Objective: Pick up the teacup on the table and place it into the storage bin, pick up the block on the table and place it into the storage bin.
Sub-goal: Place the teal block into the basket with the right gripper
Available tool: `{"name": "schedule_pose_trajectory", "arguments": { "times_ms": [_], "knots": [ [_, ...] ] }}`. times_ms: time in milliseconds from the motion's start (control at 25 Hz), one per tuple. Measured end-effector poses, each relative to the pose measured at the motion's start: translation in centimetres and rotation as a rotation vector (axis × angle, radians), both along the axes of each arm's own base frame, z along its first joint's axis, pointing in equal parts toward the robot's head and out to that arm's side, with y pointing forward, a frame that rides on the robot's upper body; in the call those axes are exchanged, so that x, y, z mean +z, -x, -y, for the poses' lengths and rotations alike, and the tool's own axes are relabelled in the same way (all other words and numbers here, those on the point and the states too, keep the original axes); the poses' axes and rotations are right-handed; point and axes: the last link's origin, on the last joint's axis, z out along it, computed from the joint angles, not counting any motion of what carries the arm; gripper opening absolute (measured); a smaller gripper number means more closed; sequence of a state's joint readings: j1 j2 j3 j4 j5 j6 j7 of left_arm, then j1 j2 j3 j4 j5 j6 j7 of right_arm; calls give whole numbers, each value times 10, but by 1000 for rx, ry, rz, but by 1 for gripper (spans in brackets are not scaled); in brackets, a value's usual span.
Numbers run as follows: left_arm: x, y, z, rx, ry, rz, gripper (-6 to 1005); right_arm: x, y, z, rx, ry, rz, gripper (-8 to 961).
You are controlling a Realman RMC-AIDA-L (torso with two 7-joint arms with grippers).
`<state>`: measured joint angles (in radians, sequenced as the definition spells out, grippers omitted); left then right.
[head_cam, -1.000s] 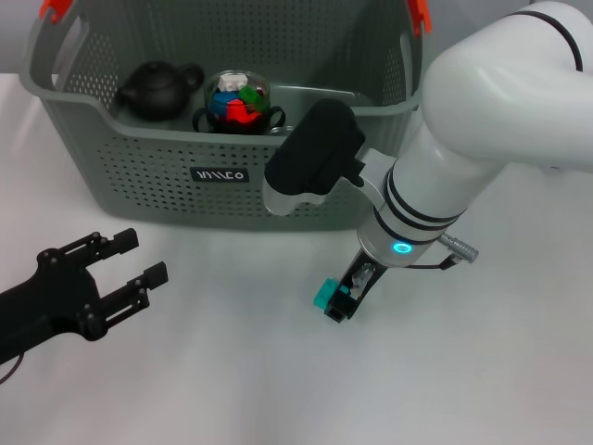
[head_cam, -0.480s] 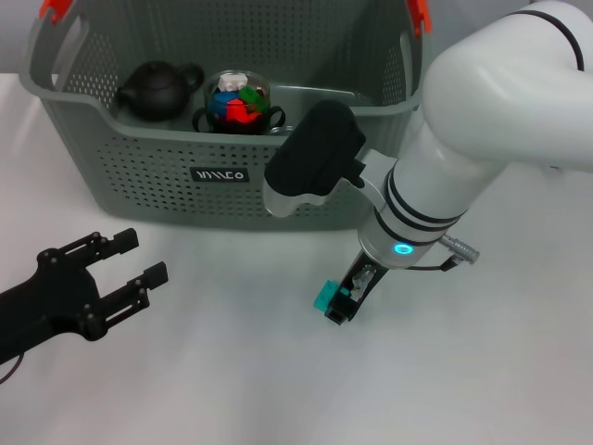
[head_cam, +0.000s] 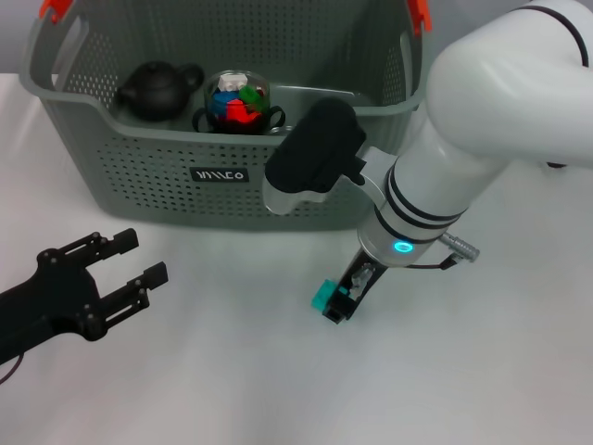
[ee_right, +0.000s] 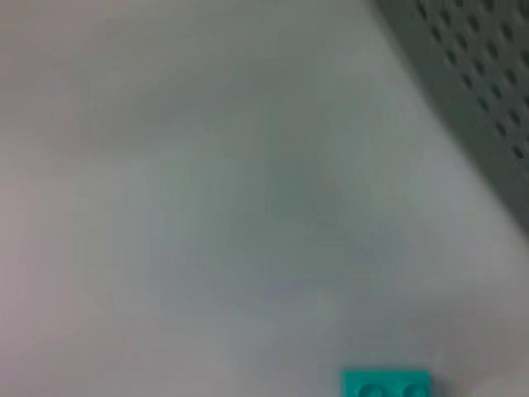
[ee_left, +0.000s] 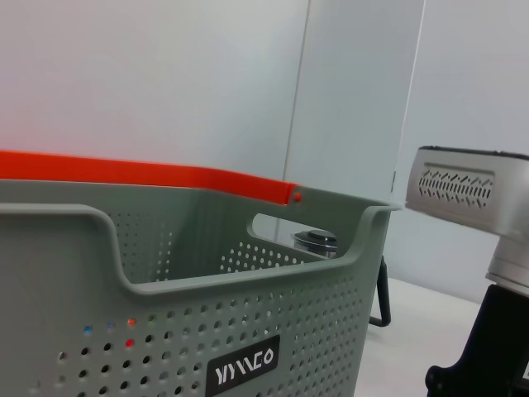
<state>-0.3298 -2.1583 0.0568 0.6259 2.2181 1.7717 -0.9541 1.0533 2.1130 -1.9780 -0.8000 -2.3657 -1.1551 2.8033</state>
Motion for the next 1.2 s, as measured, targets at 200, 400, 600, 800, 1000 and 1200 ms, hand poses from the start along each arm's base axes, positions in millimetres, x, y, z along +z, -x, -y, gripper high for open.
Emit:
{"name": "schedule_pose_trajectory", "arguments": {
  "times_ms": [200,400,600,800,1000,1200],
  "knots": [
    [0,0,0,3,-3,1,612,17,16,7,30,16,-82,468],
    [1,1,1,7,-9,4,612,61,20,10,21,-2,-198,474],
    [1,1,0,6,-10,3,613,115,21,15,28,-43,-312,480],
    [2,-1,-3,-1,-9,3,613,153,39,31,64,97,-538,487],
    [1,-2,-5,-6,-6,5,613,189,58,21,132,56,-732,493],
    [1,-3,-5,-8,-5,6,614,221,79,-10,190,-130,-791,499]
  ]
}}
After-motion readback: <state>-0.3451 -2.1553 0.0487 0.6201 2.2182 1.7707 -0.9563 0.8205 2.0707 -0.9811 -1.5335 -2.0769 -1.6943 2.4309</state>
